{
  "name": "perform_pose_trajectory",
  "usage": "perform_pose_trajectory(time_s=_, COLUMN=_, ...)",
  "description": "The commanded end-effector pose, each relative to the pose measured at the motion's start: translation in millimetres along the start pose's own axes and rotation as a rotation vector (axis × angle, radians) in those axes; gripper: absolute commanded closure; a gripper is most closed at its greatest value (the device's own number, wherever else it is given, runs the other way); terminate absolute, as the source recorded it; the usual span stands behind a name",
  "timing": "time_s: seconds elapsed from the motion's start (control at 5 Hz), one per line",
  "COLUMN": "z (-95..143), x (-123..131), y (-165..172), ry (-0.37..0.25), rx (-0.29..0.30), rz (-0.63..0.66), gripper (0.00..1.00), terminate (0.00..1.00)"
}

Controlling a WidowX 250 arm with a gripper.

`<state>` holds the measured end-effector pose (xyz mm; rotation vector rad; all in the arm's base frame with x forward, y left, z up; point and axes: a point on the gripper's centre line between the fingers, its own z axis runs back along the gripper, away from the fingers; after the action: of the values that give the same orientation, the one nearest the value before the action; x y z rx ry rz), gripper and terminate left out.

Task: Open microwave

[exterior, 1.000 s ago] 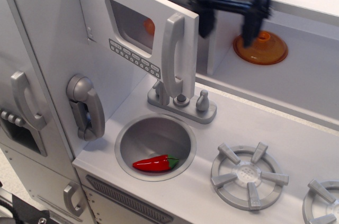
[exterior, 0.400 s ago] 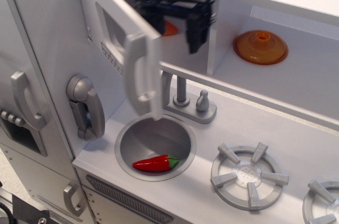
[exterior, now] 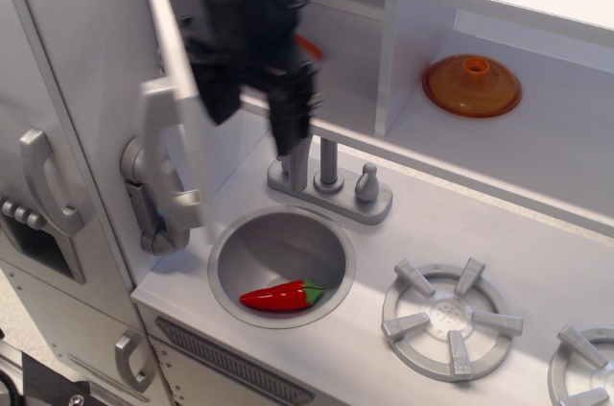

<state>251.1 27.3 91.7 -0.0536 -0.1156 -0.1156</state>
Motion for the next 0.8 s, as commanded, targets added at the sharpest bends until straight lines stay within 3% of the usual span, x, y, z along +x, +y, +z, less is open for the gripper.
perform_pose_trajectory(time_s=0.0, z=35.3, x=-12.3, y=28.3, ry=-0.059, rx=0.001, rz=-0.004, gripper=0.00, terminate=0.00)
perform_pose_trajectory(time_s=0.4, z=49.2, x=-9.8, y=33.0, ry=-0.062, rx=-0.017, rz=0.036, gripper=0.00, terminate=0.00)
perform_pose_trajectory(time_s=0.6, z=67.2, x=-3.0, y=24.6, ry=-0.084, rx=-0.069, rz=0.063, gripper=0.00, terminate=0.00)
